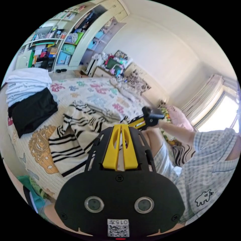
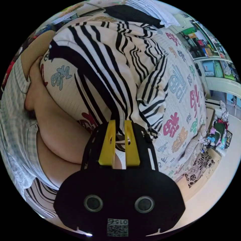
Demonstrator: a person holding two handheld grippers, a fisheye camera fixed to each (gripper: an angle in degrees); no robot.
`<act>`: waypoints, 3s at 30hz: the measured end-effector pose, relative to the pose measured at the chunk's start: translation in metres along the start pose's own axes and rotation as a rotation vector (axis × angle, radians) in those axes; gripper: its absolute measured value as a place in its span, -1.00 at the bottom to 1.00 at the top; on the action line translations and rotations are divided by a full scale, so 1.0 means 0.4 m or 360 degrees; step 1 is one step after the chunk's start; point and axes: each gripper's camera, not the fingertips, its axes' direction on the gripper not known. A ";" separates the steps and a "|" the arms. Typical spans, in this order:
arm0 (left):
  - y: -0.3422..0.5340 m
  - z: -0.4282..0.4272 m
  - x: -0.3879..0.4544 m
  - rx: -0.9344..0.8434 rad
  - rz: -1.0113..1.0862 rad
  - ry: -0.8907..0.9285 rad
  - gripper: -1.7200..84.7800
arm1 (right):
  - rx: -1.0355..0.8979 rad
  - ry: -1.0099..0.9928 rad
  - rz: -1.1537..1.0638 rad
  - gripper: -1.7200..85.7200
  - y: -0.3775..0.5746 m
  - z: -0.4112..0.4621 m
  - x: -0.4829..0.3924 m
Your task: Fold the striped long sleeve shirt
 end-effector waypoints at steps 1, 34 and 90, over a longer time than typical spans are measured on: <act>-0.009 -0.021 0.001 0.0051 0.0007 -0.0001 -0.97 | 0.0070 0.0014 0.0023 -0.82 0.015 -0.008 -0.006; 0.074 0.043 0.128 0.0190 -0.0032 -0.0577 -0.95 | 0.0542 0.0091 0.0600 -0.87 0.359 -0.221 0.080; -0.192 0.166 -0.337 -0.0664 -0.0333 -0.0688 -0.96 | 0.0084 -0.0918 0.1271 -0.98 1.073 -0.025 0.808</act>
